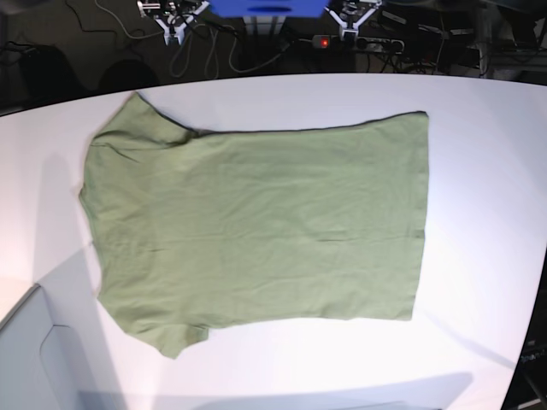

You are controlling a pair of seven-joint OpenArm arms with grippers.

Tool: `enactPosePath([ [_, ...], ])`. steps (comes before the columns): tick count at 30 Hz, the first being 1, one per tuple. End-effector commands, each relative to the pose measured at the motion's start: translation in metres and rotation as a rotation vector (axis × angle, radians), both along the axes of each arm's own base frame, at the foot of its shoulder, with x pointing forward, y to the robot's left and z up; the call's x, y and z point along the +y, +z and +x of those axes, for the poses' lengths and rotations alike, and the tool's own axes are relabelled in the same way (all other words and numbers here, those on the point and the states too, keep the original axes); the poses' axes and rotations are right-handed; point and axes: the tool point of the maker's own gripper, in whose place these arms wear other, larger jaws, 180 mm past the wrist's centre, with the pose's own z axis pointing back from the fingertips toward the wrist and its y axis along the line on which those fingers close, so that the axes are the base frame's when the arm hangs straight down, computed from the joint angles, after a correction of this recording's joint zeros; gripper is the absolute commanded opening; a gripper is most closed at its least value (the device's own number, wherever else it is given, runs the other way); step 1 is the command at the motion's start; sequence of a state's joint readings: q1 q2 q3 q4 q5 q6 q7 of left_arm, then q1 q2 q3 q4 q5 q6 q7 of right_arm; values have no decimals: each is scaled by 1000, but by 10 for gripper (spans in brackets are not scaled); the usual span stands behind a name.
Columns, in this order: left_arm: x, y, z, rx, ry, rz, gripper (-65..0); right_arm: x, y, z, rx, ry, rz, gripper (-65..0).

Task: Fold the T-shirt properly
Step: 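Move both grippers down to the shirt's shoulder edge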

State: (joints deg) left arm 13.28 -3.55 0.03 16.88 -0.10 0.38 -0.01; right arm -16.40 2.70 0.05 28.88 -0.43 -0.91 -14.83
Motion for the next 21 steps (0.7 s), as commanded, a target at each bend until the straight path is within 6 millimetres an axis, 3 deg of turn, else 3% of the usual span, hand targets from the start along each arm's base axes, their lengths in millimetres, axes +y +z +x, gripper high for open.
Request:
enactPosePath([
  [1, 12, 3, -14, 21, -4, 17, -650, 1, 2, -15, 21, 10, 18, -649],
  [4, 19, 9, -17, -10, -13, 28, -650, 2, 11, -19, -8, 16, 20, -649],
  [9, 34, 36, -18, -105, -55, 44, -650, -7, 46, -19, -87, 55, 13, -649],
  [15, 40, 75, -20, -197, -111, 44, -650, -14, 104, 6, -207, 114, 4, -649],
  [21, 33, 122, -11, -300, -166, 21, -650, -16, 157, 28, -308, 181, 2, -649],
])
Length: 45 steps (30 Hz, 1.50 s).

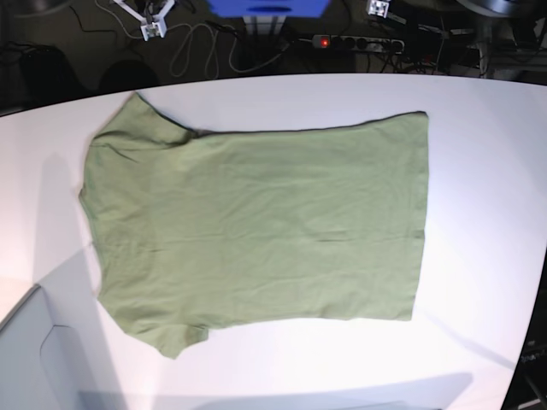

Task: Fold the T-shirt properly
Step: 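Move both grippers down to the shirt's shoulder edge, then grasp the shoulder edge of the green shirt with both grippers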

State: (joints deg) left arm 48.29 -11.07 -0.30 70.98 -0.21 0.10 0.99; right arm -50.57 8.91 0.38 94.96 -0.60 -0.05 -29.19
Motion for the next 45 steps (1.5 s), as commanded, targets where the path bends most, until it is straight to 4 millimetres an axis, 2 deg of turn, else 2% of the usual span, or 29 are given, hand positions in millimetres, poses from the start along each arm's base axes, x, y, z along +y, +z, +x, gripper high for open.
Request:
enactPosePath([
  [1, 1, 12, -2, -18, -8, 1, -650, -2, 11, 3, -30, 18, 1, -649],
  [4, -7, 42, 14, -93, -36, -20, -650, -2, 39, 20, -106, 28, -1, -649],
  [11, -6, 110, 68, -291, -50, -7, -650, -16, 98, 56, -253, 36, -49, -648],
  [12, -5, 118, 75, -317, -52, -4, -628, -18, 103, 59, -256, 38, -58, -647],
  [16, -5, 146, 105, -416, -5, -37, -442, -21, 105, 69, -274, 36, -67, -645],
  [19, 6, 162, 122, -478, 71, -52, -339, -20, 106, 72, -286, 33, -66, -644],
  [22, 25, 173, 134, -526, 140, -44, -323, -19, 108, 79, -304, 31, -64, -625],
  [24, 32, 179, 149, -574, 172, -48, -323, -19, 108, 85, -320, 30, -64, -565],
  [28, 46, 185, 172, -645, 205, -34, -323, -20, 111, 99, -358, 35, -65, -394],
  [31, 51, 180, 185, -670, 216, -28, -323, -14, 112, 107, -380, 72, -43, -314],
  [40, 74, 137, 205, -658, 299, -8, -318, -11, 116, 125, -429, 91, -36, -306],
  [45, 77, 133, 220, -683, 311, -11, -318, -15, 117, 129, -435, 109, -47, -306],
])
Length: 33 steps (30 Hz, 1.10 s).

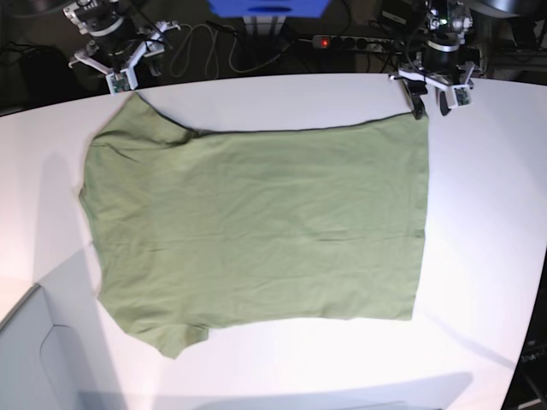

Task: Fold the T-shirt properly
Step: 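Grasp the shoulder edge of the green shirt with both grippers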

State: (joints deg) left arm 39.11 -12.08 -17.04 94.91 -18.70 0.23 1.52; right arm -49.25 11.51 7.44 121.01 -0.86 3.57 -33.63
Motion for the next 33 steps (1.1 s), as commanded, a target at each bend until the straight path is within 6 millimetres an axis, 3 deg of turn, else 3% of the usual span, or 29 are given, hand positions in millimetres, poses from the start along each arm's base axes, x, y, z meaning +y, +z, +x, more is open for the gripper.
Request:
enactPosePath([
  [1, 1, 7, 6, -32, -3, 9, -318, 3, 6, 3, -22, 18, 8, -306],
  [6, 4, -1, 11, -29, 8, 4, -318, 2, 5, 2, -19, 18, 8, -306],
  [10, 4, -14, 3, 2, 34, -13, -320, 2, 6, 4, -24, 18, 6, -306],
  [19, -14, -29, 2, 33, 4, -49, -331, 2, 7, 8, -32, 18, 5, -306],
  [22, -14, -30, 2, 34, 5, -51, -409, 1, 7, 8, -34, 17, 3, -306],
  [27, -14, -30, 2, 34, 5, -51, -551, -22, 12, 13, -61, -51, -40, -299],
  [30, -14, -29, 2, 33, 6, -50, -579, -33, 16, 21, -87, -84, -61, -295],
  [33, -13, -29, 2, 33, 8, -48, -615, -34, 16, 24, -95, -76, -62, -250],
])
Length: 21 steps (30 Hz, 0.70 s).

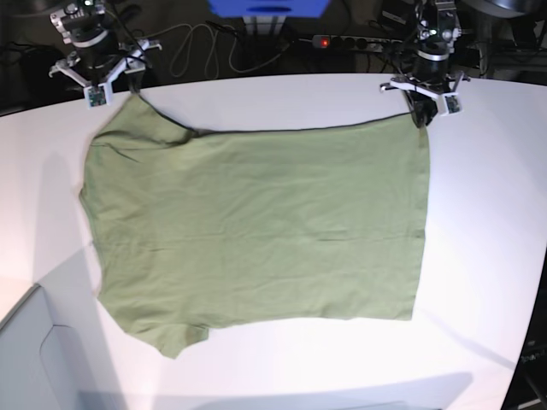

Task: Fold the T-shirt properly
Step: 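Grasp the shoulder edge of the green shirt with both grippers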

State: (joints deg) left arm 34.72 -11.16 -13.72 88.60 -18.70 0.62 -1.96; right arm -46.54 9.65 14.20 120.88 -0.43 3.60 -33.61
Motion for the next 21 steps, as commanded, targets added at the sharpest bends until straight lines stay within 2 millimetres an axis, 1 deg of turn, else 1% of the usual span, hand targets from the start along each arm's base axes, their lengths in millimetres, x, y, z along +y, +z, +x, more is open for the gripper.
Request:
enactPosePath([
  [1, 0, -7, -10, 51, -1, -7, -637, 2, 7, 8, -37, 26, -1, -236],
  [2, 1, -7, -10, 52, 2, -5, -650, 1, 8, 11, -42, 22, -5, -229],
  [6, 2, -7, -10, 51, 5, -3, -650, 2, 10, 16, -58, 26, -2, -224],
  [8, 2, -7, -10, 51, 5, -3, -650, 2, 12, 25, -77, 24, -3, -224],
  [12, 0, -7, -10, 52, 3, -5, -650, -2, 1, 31, -68, 7, 2, -225],
  [17, 0, -8, -12, 59, 1, -6, -650, -5, -12, 34, -52, -5, 6, -225],
  [21, 0, -8, -13, 60, 1, -6, -650, -11, -29, 33, -18, -25, 11, -225],
])
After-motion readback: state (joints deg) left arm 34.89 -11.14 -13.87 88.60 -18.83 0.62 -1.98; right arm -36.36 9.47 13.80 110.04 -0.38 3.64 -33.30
